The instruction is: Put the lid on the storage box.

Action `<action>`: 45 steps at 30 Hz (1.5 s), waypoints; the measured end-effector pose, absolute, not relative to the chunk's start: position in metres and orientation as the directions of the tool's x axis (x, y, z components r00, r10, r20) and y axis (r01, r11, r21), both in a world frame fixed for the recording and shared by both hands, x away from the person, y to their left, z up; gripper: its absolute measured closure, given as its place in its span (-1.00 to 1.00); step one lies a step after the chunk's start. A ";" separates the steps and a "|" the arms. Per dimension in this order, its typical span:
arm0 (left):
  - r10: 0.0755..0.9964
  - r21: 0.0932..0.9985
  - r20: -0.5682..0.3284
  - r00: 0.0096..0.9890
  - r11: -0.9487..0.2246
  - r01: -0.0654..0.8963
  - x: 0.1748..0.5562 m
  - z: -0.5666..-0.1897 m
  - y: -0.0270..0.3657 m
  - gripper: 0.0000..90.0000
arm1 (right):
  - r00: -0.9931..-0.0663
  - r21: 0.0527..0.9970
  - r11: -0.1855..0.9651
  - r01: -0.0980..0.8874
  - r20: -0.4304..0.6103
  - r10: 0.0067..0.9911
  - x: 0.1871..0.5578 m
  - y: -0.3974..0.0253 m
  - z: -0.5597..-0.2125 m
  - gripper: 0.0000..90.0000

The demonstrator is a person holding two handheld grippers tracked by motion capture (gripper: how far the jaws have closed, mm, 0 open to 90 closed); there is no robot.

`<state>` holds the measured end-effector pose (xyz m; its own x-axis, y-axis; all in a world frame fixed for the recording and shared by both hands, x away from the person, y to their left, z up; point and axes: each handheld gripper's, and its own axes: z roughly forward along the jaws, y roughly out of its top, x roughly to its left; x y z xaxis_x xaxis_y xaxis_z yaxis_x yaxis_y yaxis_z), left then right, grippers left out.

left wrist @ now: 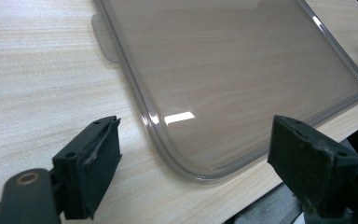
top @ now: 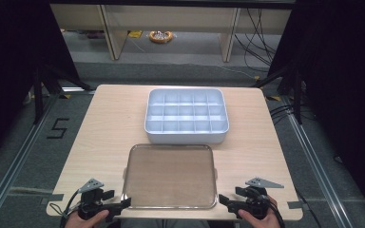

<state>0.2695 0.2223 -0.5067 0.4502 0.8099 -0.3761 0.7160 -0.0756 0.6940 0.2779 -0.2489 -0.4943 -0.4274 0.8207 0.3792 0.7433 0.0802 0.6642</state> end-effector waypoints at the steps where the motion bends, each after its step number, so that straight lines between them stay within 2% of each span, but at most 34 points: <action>1: 0.810 0.694 -0.376 0.450 -0.076 0.716 0.269 -0.507 0.222 -0.62 | -0.429 0.662 0.083 0.745 0.380 0.819 0.278 -0.250 -0.494 -0.56; 6: 0.807 0.699 -0.378 0.453 -0.072 0.711 0.271 -0.507 0.222 -0.60 | -0.429 0.658 0.081 0.748 0.387 0.817 0.278 -0.250 -0.493 -0.56; 7: 0.792 0.702 -0.393 0.467 -0.070 0.709 0.272 -0.508 0.223 -0.60 | -0.406 0.643 0.044 0.765 0.428 0.807 0.277 -0.248 -0.493 -0.56; 8: 0.788 0.691 -0.415 0.454 -0.051 0.721 0.271 -0.508 0.223 -0.60 | -0.428 0.659 0.074 0.748 0.394 0.814 0.279 -0.250 -0.494 -0.56; 14: 0.792 0.697 -0.405 0.457 -0.056 0.715 0.272 -0.508 0.223 -0.58 | -0.419 0.648 0.060 0.760 0.417 0.807 0.281 -0.248 -0.497 -0.56; 15: 0.795 0.693 -0.412 0.446 -0.045 0.719 0.272 -0.508 0.221 -0.58 | -0.401 0.625 0.039 0.780 0.450 0.798 0.280 -0.245 -0.495 -0.56; 18: 0.795 0.697 -0.401 0.455 -0.057 0.714 0.273 -0.508 0.221 -0.58 | -0.420 0.646 0.062 0.761 0.417 0.806 0.283 -0.245 -0.497 -0.55; 27: 0.803 0.665 -0.440 0.403 -0.011 0.747 0.276 -0.508 0.210 -0.56 | -0.420 0.638 0.046 0.769 0.449 0.789 0.292 -0.239 -0.499 -0.46; 41: 0.819 0.665 -0.416 0.395 -0.022 0.746 0.292 -0.512 0.207 -0.44 | -0.431 0.625 0.057 0.779 0.468 0.772 0.310 -0.223 -0.505 -0.32; 43: 0.819 0.658 -0.422 0.389 -0.019 0.753 0.294 -0.513 0.206 -0.42 | -0.411 0.613 0.052 0.788 0.461 0.786 0.311 -0.219 -0.505 -0.31; 45: 0.822 0.649 -0.404 0.402 -0.052 0.759 0.297 -0.514 0.209 -0.38 | -0.424 0.621 0.055 0.782 0.465 0.777 0.314 -0.216 -0.508 -0.31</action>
<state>0.2968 0.2086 -0.5139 0.4016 0.8219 -0.4040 0.7589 -0.0517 0.6492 0.3143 -0.2164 -0.5084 -0.4242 0.7769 0.4652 0.7822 0.0555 0.6206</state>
